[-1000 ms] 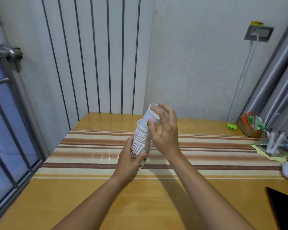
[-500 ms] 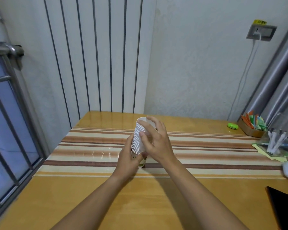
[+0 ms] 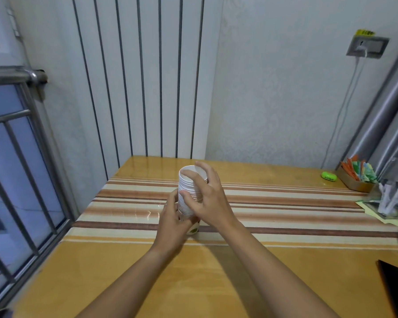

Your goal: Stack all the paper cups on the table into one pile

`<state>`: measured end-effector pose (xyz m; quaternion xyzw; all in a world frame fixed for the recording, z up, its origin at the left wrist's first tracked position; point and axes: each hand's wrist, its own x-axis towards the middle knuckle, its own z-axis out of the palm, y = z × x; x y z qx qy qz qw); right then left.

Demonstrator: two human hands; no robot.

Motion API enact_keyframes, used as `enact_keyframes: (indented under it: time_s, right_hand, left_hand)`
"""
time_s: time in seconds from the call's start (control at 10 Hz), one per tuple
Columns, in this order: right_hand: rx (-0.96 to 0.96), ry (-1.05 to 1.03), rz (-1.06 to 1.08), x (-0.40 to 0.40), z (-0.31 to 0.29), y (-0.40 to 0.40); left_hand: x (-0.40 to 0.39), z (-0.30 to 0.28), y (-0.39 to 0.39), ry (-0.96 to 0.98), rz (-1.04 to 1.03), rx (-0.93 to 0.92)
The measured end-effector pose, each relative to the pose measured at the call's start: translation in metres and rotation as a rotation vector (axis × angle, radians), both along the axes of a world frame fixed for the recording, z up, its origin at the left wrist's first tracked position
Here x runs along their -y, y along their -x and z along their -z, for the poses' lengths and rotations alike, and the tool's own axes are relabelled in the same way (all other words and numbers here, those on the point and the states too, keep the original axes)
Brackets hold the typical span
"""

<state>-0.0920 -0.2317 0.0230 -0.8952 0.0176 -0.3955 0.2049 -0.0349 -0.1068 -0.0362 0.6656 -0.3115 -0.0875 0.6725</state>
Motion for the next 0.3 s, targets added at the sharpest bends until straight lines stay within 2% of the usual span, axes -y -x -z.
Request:
enact_keyframes:
  time_s: [0.2, 0.3]
  right_hand:
    - [-0.017, -0.070, -0.004, 0.004, -0.009, 0.008]
    - [-0.043, -0.143, -0.009, 0.001, -0.019, 0.013]
  left_hand:
    - [0.003, -0.008, -0.006, -0.137, 0.000, 0.078]
    - [-0.004, -0.012, -0.016, -0.264, -0.018, 0.097]
